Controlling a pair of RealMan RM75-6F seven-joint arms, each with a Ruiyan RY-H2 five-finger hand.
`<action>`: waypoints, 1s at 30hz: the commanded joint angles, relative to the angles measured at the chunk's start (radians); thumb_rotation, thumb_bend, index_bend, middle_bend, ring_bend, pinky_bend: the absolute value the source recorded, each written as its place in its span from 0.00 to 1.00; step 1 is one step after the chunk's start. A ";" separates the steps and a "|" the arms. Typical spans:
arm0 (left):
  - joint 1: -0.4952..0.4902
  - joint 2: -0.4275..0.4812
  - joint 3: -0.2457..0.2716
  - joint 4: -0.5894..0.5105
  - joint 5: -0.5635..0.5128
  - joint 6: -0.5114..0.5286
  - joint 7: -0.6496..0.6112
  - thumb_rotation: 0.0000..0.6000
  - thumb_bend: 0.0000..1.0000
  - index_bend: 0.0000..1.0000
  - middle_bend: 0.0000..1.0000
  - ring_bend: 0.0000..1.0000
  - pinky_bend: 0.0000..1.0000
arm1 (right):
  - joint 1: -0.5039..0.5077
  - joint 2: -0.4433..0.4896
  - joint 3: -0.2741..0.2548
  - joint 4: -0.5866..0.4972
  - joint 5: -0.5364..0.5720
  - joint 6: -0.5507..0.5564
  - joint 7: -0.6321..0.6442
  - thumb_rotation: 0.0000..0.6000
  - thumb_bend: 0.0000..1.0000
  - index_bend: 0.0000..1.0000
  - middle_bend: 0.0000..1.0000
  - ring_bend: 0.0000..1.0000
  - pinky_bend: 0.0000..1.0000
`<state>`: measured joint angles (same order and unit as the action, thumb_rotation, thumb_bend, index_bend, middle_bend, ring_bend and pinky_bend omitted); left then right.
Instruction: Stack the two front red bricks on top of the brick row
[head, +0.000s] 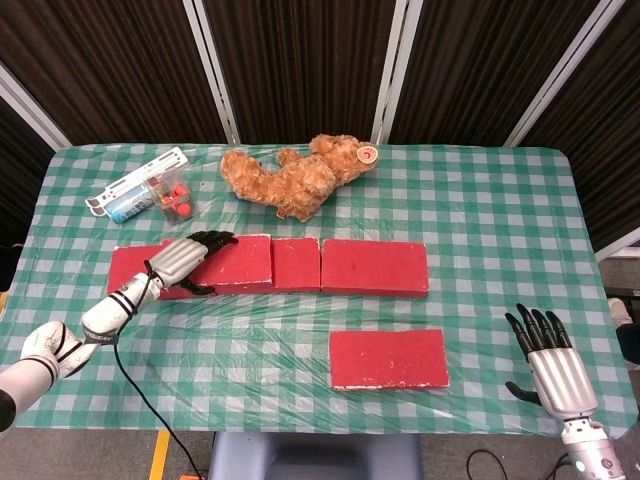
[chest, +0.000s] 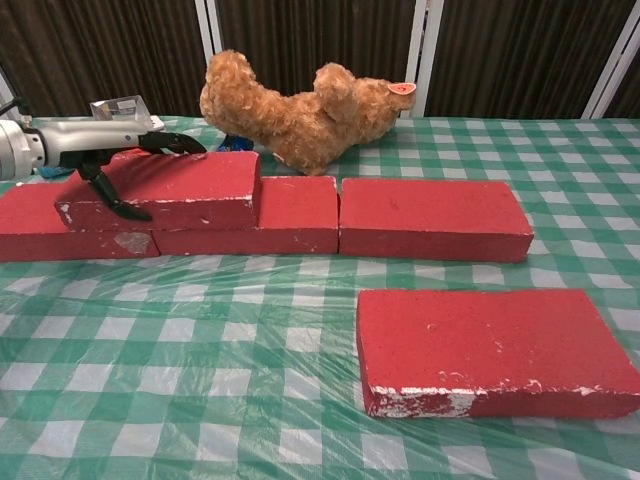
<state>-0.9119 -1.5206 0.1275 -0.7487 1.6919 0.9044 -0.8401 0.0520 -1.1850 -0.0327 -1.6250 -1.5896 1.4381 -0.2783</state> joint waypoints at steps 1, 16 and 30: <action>-0.001 0.003 0.001 -0.003 -0.005 -0.007 0.003 1.00 0.29 0.00 0.13 0.00 0.18 | 0.000 0.000 0.000 0.000 0.000 0.001 0.001 1.00 0.15 0.00 0.00 0.00 0.00; 0.001 0.021 0.000 -0.040 -0.021 -0.015 0.031 1.00 0.27 0.00 0.00 0.00 0.13 | 0.001 0.001 0.001 -0.001 0.003 -0.001 0.000 1.00 0.15 0.00 0.00 0.00 0.00; 0.001 0.041 -0.004 -0.076 -0.034 -0.030 0.053 1.00 0.25 0.00 0.00 0.00 0.03 | 0.000 0.005 -0.001 -0.002 -0.001 0.001 0.004 1.00 0.15 0.00 0.00 0.00 0.00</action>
<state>-0.9114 -1.4805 0.1234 -0.8237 1.6582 0.8749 -0.7883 0.0522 -1.1803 -0.0340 -1.6268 -1.5910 1.4386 -0.2740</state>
